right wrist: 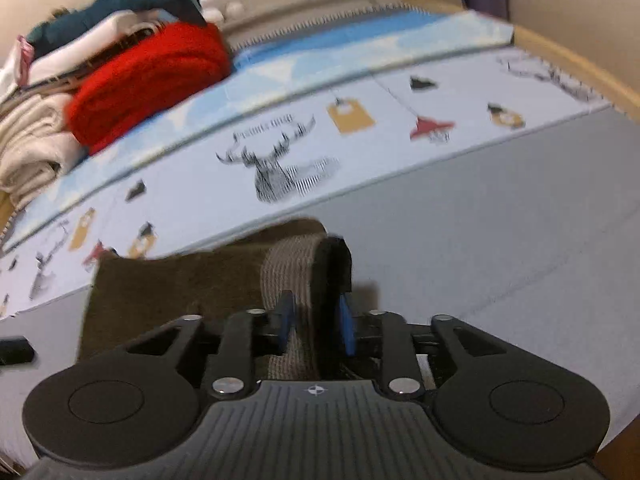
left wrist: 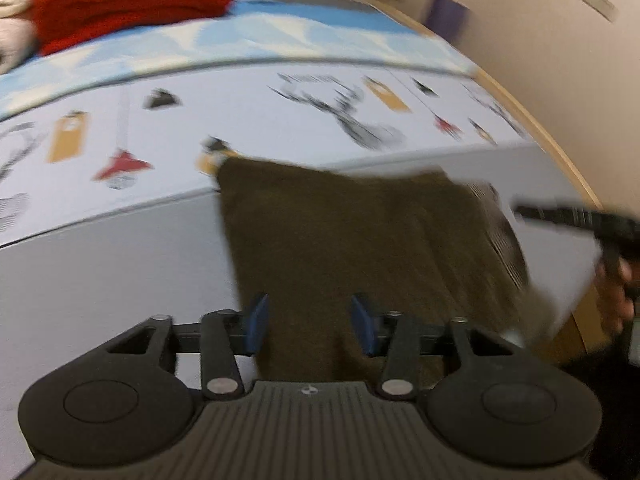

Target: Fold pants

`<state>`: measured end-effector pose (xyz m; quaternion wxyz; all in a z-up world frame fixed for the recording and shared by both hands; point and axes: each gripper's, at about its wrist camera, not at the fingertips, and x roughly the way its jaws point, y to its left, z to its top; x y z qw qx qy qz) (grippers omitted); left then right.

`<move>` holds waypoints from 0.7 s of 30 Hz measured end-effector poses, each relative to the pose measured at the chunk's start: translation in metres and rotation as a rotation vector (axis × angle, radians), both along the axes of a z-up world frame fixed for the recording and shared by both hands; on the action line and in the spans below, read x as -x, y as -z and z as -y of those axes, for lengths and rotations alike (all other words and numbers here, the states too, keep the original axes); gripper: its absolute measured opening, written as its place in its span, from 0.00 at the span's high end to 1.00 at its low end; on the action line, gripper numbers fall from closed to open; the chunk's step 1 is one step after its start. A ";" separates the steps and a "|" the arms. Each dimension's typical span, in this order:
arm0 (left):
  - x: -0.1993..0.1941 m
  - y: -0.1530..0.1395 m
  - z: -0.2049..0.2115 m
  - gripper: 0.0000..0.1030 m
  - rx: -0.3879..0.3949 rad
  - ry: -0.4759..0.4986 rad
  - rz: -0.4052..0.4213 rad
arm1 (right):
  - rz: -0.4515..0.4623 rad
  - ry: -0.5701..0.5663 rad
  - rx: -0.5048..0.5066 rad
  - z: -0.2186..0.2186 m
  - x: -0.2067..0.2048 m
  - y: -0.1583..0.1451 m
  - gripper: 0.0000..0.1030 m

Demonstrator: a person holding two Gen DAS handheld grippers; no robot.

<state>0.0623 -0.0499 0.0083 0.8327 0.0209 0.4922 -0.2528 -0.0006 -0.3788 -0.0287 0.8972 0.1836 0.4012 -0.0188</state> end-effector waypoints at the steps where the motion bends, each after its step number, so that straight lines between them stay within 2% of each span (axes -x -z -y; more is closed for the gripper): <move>1: 0.004 0.007 0.005 0.60 -0.018 0.048 -0.020 | 0.006 -0.020 -0.006 -0.001 0.002 -0.001 0.54; 2: 0.008 0.020 0.011 0.65 -0.065 0.095 -0.054 | -0.007 -0.041 -0.001 -0.003 0.003 0.000 0.48; 4: 0.017 0.062 0.021 0.66 -0.249 0.157 -0.145 | -0.112 -0.091 0.024 -0.011 -0.004 0.021 0.46; 5: 0.019 0.068 0.024 0.66 -0.285 0.170 -0.139 | -0.182 -0.104 0.045 -0.016 -0.007 0.035 0.45; 6: 0.019 0.066 0.025 0.67 -0.287 0.188 -0.128 | -0.226 -0.106 0.053 -0.018 -0.011 0.046 0.37; 8: 0.011 0.056 0.024 0.67 -0.258 0.187 -0.143 | -0.252 -0.082 0.015 -0.012 -0.018 0.048 0.37; 10: 0.000 0.045 0.019 0.64 -0.218 0.161 -0.162 | -0.229 -0.092 -0.007 -0.004 -0.028 0.033 0.38; 13: -0.027 0.026 0.012 0.53 -0.147 0.094 -0.132 | -0.174 -0.131 -0.043 0.007 -0.043 0.012 0.36; 14: -0.038 0.023 0.008 0.46 -0.107 0.059 -0.123 | -0.183 -0.140 -0.062 0.011 -0.051 0.012 0.33; 15: -0.049 0.022 0.002 0.38 -0.063 0.011 -0.113 | -0.201 -0.151 -0.079 0.013 -0.058 0.015 0.30; 17: -0.067 0.028 -0.008 0.35 0.017 -0.093 -0.099 | -0.234 -0.184 -0.107 0.016 -0.068 0.027 0.28; 18: -0.074 0.036 -0.013 0.34 0.036 -0.136 -0.114 | -0.252 -0.193 -0.117 0.017 -0.070 0.035 0.28; 19: -0.084 0.046 -0.015 0.34 0.022 -0.189 -0.155 | -0.268 -0.191 -0.138 0.018 -0.073 0.045 0.28; 21: -0.098 0.059 -0.013 0.32 0.036 -0.246 -0.196 | -0.303 -0.169 -0.227 0.023 -0.077 0.061 0.22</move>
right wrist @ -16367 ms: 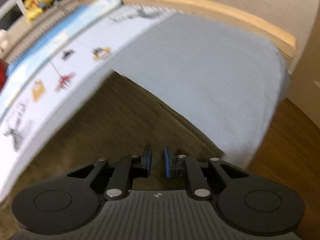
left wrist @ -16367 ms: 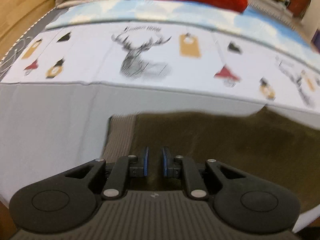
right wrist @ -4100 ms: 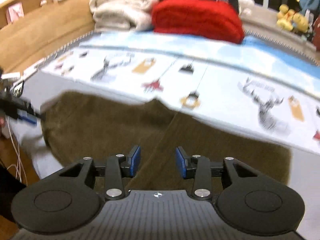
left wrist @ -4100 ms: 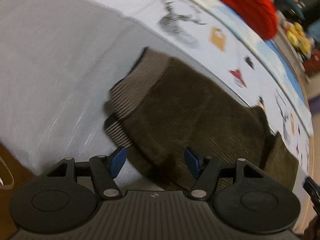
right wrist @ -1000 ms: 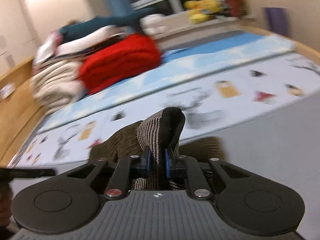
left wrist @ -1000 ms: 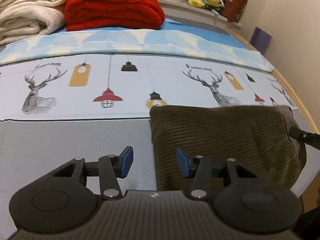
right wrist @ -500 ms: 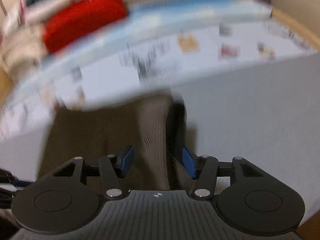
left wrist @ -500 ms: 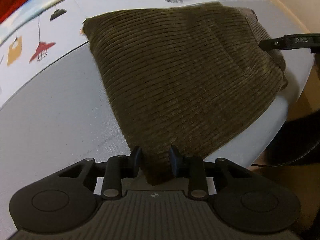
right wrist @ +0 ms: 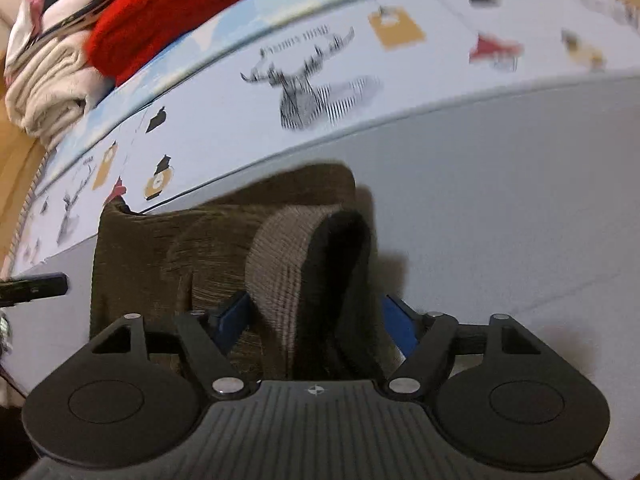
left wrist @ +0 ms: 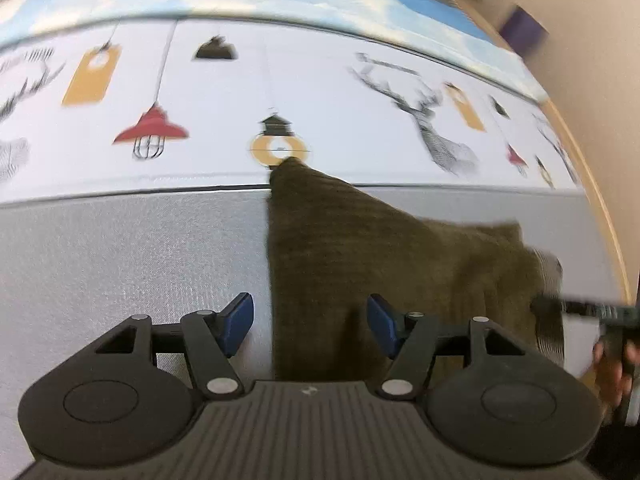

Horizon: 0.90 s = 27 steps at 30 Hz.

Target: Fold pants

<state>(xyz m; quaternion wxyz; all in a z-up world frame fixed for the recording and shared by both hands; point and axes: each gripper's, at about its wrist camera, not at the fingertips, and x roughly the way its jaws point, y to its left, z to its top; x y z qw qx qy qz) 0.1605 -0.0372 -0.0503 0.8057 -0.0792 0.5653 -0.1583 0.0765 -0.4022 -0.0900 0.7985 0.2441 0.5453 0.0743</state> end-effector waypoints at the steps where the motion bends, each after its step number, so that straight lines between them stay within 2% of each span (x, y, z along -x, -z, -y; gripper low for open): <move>1: -0.007 0.006 0.001 0.31 0.023 -0.010 -0.023 | -0.007 0.004 -0.028 0.001 -0.005 0.004 0.22; 5: -0.037 0.031 -0.002 0.29 0.092 -0.049 -0.099 | -0.012 -0.016 -0.041 0.001 -0.010 0.017 0.13; 8: -0.052 0.050 -0.008 0.28 0.141 -0.066 -0.164 | -0.015 -0.018 -0.073 0.001 -0.012 0.024 0.14; 10: -0.060 0.057 -0.004 0.28 0.169 -0.041 -0.176 | 0.010 -0.038 -0.052 -0.003 -0.012 0.024 0.16; 11: -0.062 0.058 -0.001 0.31 0.159 -0.021 -0.164 | 0.021 -0.044 -0.040 -0.005 -0.012 0.024 0.20; 12: -0.063 0.059 0.001 0.41 0.147 0.001 -0.149 | 0.028 -0.047 -0.034 -0.006 -0.013 0.024 0.24; 13: -0.064 0.058 0.003 0.47 0.147 0.019 -0.139 | 0.033 -0.051 -0.033 -0.006 -0.013 0.023 0.28; 14: -0.065 0.054 0.004 0.60 0.148 0.033 -0.131 | 0.040 -0.055 -0.034 -0.006 -0.015 0.020 0.36; 15: -0.065 0.047 0.003 0.68 0.146 0.040 -0.113 | 0.054 -0.054 -0.035 -0.005 -0.017 0.015 0.44; 17: -0.067 0.028 -0.001 0.71 0.158 0.035 -0.043 | 0.114 -0.037 -0.046 -0.005 -0.022 0.004 0.51; 19: -0.071 0.006 -0.008 0.72 0.165 0.016 0.049 | 0.194 -0.024 -0.086 -0.006 -0.030 -0.011 0.54; 22: -0.076 -0.019 -0.024 0.71 0.151 -0.019 0.193 | 0.297 -0.042 -0.113 -0.019 -0.050 -0.030 0.54; 23: -0.079 -0.024 -0.026 0.68 0.136 -0.033 0.231 | 0.317 -0.060 -0.107 -0.025 -0.057 -0.034 0.53; 24: -0.082 -0.027 -0.028 0.62 0.117 -0.051 0.256 | 0.330 -0.077 -0.095 -0.031 -0.065 -0.036 0.52; 25: -0.086 -0.027 -0.032 0.61 0.090 -0.084 0.280 | 0.333 -0.082 -0.084 -0.037 -0.075 -0.037 0.50; 27: -0.089 -0.027 -0.039 0.63 0.029 -0.135 0.321 | 0.320 -0.046 -0.019 -0.046 -0.094 -0.033 0.41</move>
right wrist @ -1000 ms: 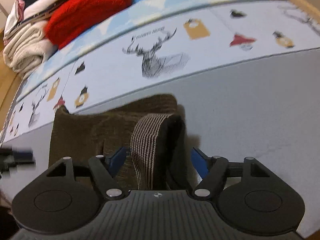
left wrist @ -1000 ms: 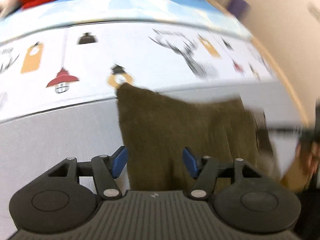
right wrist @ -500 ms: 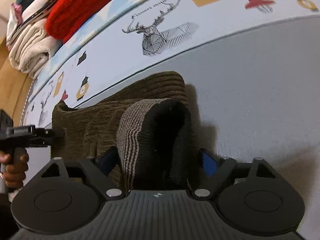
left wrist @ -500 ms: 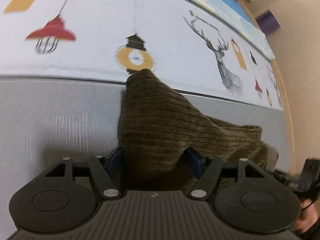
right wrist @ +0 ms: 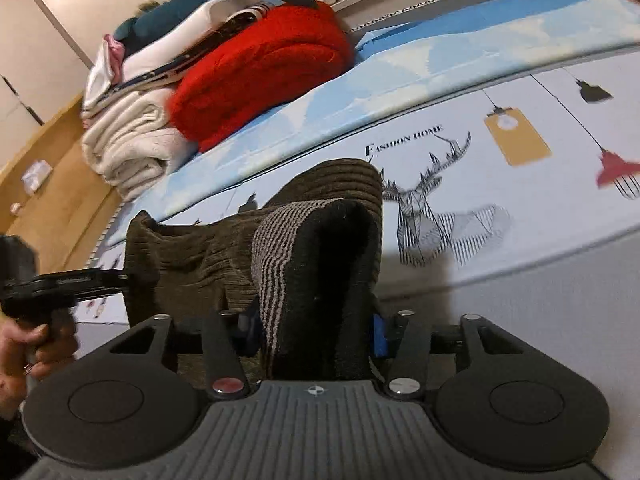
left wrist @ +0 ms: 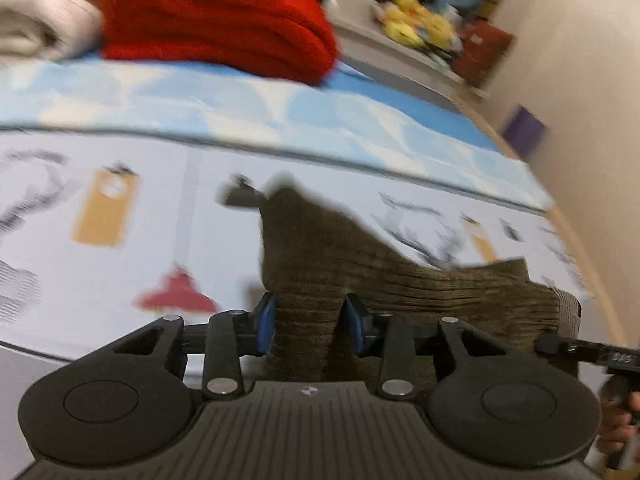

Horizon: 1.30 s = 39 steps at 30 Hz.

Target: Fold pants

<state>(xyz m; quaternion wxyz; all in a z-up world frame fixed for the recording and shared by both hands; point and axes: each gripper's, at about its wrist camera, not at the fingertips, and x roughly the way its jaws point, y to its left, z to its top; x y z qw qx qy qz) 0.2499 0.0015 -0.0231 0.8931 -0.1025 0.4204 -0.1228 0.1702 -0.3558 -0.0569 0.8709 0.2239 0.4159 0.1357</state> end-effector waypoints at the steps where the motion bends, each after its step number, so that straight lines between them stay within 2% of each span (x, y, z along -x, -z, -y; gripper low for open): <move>1: 0.000 0.001 -0.004 0.63 -0.013 -0.023 0.002 | -0.013 0.048 0.045 -0.003 -0.009 0.003 0.40; 3: -0.002 0.006 -0.009 0.63 0.012 -0.014 -0.047 | -0.028 0.174 0.139 -0.006 -0.016 0.004 0.38; 5: 0.001 0.010 -0.008 0.62 0.005 0.050 -0.074 | -0.045 0.211 0.135 -0.002 -0.017 0.003 0.35; 8: 0.009 0.019 -0.001 0.61 -0.037 0.176 -0.103 | -0.082 0.149 0.094 -0.001 -0.016 0.005 0.29; 10: 0.020 0.031 0.000 0.60 -0.043 0.264 -0.152 | -0.121 0.078 0.118 -0.008 -0.014 0.011 0.27; 11: 0.024 0.039 0.006 0.59 -0.061 0.314 -0.180 | -0.155 0.041 0.162 -0.013 -0.012 0.016 0.27; 12: 0.031 0.048 0.012 0.58 -0.110 0.355 -0.206 | -0.190 0.015 0.217 -0.017 -0.011 0.022 0.27; 13: 0.037 0.058 0.021 0.58 -0.191 0.393 -0.223 | -0.218 -0.002 0.272 -0.019 -0.008 0.032 0.26; 14: 0.044 0.065 0.029 0.56 -0.277 0.421 -0.206 | -0.222 0.006 0.274 -0.017 -0.005 0.037 0.20; 16: 0.054 0.061 0.038 0.56 -0.341 0.435 -0.148 | -0.241 0.050 0.217 -0.011 -0.005 0.037 0.20; 19: 0.065 0.044 0.041 0.53 -0.356 0.388 -0.081 | -0.198 0.092 0.237 -0.012 -0.001 0.021 0.24; 22: 0.077 0.020 0.043 0.41 -0.356 0.296 -0.024 | -0.119 0.122 0.268 -0.016 0.014 -0.005 0.24; 23: 0.082 0.011 0.044 0.34 -0.361 0.257 -0.009 | -0.084 0.128 0.273 -0.018 0.020 -0.015 0.24; 24: 0.087 0.004 0.044 0.26 -0.382 0.213 0.000 | -0.047 0.134 0.281 -0.021 0.029 -0.027 0.24; 25: 0.095 -0.004 0.045 0.23 -0.409 0.167 0.012 | -0.021 0.140 0.288 -0.022 0.033 -0.036 0.24; 27: 0.111 -0.021 0.044 0.21 -0.419 0.115 0.034 | 0.040 0.139 0.298 -0.029 0.053 -0.058 0.24; 33: 0.164 -0.067 0.031 0.17 -0.326 -0.018 0.047 | 0.176 0.157 0.309 -0.045 0.122 -0.098 0.22; 36: 0.192 -0.080 0.040 0.17 -0.325 -0.034 0.086 | 0.203 0.170 0.292 -0.053 0.150 -0.097 0.21; 39: 0.219 -0.085 0.047 0.17 -0.313 -0.042 0.123 | 0.201 0.183 0.294 -0.063 0.169 -0.084 0.21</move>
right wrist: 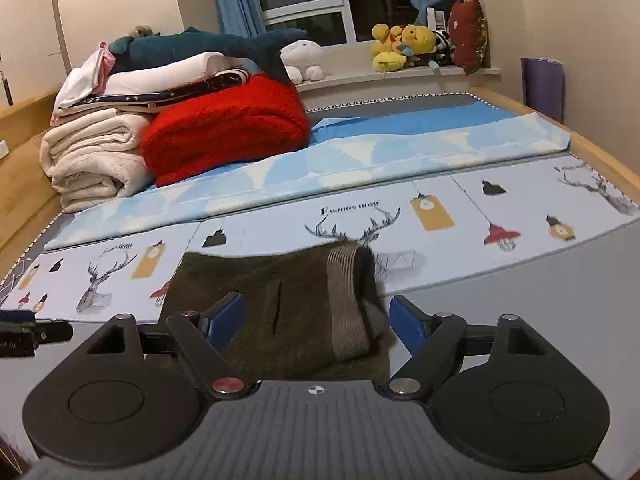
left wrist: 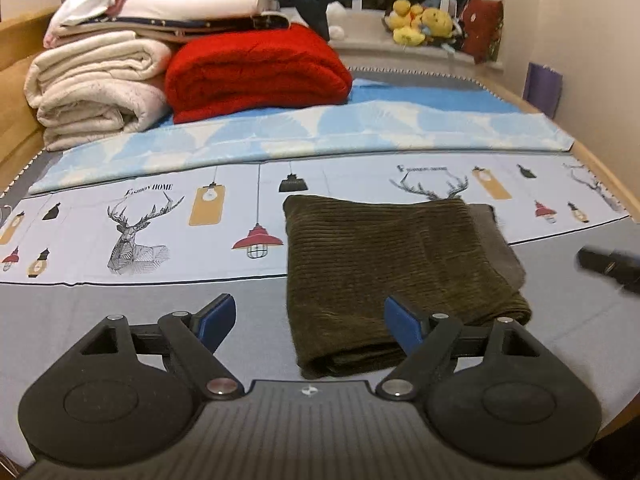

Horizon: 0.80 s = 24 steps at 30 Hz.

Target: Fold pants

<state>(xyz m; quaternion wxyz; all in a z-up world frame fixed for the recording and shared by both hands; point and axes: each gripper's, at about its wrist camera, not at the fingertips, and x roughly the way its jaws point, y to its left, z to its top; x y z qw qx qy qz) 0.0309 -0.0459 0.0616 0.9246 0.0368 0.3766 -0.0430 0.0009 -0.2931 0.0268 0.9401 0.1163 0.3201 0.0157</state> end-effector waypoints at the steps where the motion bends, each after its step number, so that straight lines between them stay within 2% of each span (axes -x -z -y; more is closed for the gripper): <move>1: 0.007 0.003 0.002 0.17 0.002 0.000 0.021 | -0.024 0.006 0.012 -0.004 0.001 0.001 0.21; 3: 0.018 0.014 0.007 0.17 -0.026 0.005 0.050 | 0.008 0.009 0.020 -0.010 0.007 -0.001 0.20; 4: 0.020 0.019 0.009 0.17 -0.045 0.004 0.031 | 0.009 0.011 0.035 -0.013 0.008 0.000 0.18; 7: 0.015 0.022 0.006 0.17 0.010 -0.025 -0.007 | -0.024 0.003 0.061 -0.021 0.007 0.006 0.17; 10: 0.009 0.024 0.007 0.17 0.001 -0.047 -0.012 | -0.041 -0.029 0.060 -0.026 0.002 0.011 0.17; 14: -0.001 0.031 0.005 0.17 0.062 -0.054 -0.076 | -0.059 -0.041 0.084 -0.031 -0.002 0.015 0.17; 24: -0.011 0.037 0.006 0.17 0.081 -0.080 -0.125 | -0.072 -0.074 0.123 -0.039 -0.012 0.019 0.17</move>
